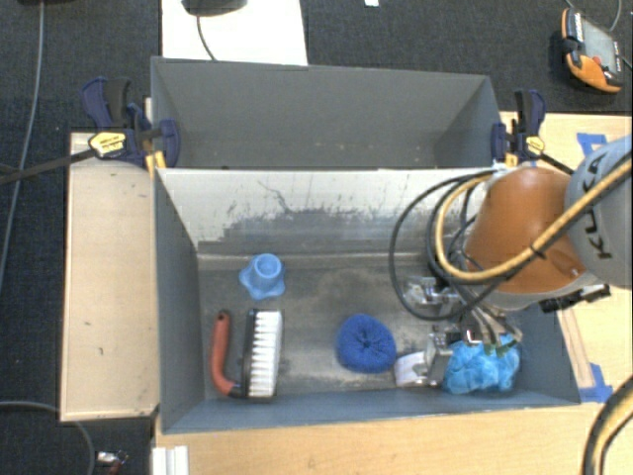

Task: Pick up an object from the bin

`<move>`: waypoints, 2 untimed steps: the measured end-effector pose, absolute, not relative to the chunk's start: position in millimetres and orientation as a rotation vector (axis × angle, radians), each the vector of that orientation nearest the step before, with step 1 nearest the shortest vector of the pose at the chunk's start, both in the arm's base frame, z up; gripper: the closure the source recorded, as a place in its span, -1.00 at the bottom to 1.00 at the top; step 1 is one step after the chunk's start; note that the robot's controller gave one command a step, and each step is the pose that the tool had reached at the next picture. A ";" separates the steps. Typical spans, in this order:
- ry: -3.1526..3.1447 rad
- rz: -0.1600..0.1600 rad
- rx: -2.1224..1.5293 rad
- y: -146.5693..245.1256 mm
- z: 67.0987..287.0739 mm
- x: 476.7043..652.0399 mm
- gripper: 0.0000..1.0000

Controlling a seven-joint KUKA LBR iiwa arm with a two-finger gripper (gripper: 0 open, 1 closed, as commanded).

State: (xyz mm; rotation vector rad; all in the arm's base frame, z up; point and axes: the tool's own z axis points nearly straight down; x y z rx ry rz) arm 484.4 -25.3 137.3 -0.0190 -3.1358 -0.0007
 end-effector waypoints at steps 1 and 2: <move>-3.144 0.000 -0.016 -25.4 141.4 486.3 -1.00; -3.127 -0.003 -0.262 7.9 68.0 491.1 -1.00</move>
Offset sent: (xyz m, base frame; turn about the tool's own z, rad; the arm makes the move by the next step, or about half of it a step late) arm 0.0076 0.0316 -0.0673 0.1571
